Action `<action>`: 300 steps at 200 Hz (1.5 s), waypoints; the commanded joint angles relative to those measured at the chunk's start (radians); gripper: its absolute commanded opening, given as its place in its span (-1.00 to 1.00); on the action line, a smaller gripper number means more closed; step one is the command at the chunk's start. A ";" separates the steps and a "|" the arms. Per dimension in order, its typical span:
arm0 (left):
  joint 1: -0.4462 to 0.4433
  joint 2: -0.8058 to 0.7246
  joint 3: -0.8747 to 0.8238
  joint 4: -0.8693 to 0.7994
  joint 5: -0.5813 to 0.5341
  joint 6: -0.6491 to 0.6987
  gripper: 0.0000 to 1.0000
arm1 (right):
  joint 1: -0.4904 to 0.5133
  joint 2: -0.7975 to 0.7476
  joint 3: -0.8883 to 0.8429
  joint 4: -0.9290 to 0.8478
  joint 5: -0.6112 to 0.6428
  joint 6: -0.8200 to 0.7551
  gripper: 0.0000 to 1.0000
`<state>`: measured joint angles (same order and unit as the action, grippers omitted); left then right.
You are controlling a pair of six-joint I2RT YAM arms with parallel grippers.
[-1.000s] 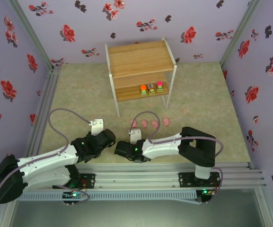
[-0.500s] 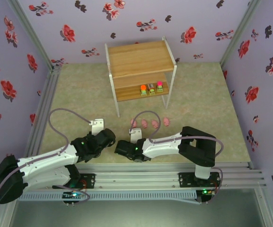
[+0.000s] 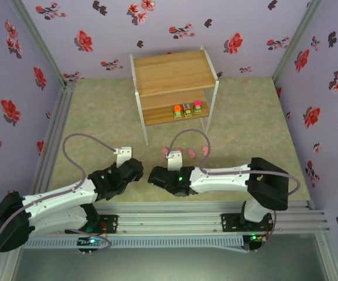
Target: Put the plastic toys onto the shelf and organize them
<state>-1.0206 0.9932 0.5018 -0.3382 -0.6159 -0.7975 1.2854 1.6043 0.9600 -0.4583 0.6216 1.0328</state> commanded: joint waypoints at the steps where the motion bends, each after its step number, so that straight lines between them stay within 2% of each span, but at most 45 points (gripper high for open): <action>1: 0.008 0.010 -0.015 0.042 0.032 0.042 0.14 | -0.026 -0.062 -0.012 -0.049 0.063 -0.065 -0.45; 122: 0.008 0.047 -0.028 0.194 0.173 0.143 0.16 | -0.142 -0.167 0.094 -0.050 0.073 -0.270 -0.45; 244: 0.008 0.054 -0.038 0.257 0.236 0.173 0.17 | -0.211 -0.088 0.270 -0.022 0.038 -0.403 -0.46; 300: 0.007 0.001 -0.073 0.268 0.244 0.164 0.18 | -0.241 -0.049 0.326 -0.002 0.020 -0.446 -0.46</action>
<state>-1.0199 1.0328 0.4500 -0.0898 -0.3798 -0.6468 1.0599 1.5372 1.2442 -0.4824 0.6476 0.6266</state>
